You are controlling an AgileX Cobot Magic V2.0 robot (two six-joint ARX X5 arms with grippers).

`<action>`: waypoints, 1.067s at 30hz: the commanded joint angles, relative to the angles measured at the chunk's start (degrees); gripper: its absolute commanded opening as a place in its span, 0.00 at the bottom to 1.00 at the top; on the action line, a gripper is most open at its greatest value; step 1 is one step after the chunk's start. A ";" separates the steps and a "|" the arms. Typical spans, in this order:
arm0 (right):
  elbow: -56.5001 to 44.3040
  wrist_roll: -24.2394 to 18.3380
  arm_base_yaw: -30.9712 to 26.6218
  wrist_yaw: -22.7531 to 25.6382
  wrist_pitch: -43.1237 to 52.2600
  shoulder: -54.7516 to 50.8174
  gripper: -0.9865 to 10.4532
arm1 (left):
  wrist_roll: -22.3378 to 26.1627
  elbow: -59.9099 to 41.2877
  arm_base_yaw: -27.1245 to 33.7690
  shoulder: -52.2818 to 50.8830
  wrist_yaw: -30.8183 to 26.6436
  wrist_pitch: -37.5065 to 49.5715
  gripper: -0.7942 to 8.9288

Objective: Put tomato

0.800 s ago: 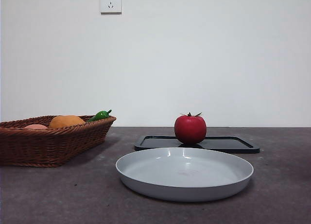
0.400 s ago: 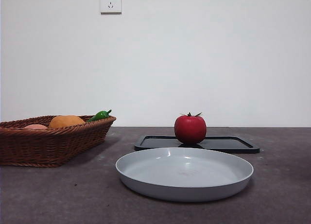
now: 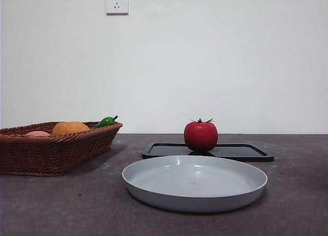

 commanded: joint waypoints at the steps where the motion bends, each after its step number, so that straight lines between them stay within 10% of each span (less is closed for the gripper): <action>1: 0.22 0.59 0.31 -0.09 0.61 0.39 0.09 | -1.81 -1.20 0.11 -0.13 0.11 -0.50 0.09; 32: 0.15 -3.04 -1.18 2.12 2.03 -0.90 0.09 | -2.58 -1.20 0.11 -0.11 0.13 -0.44 0.09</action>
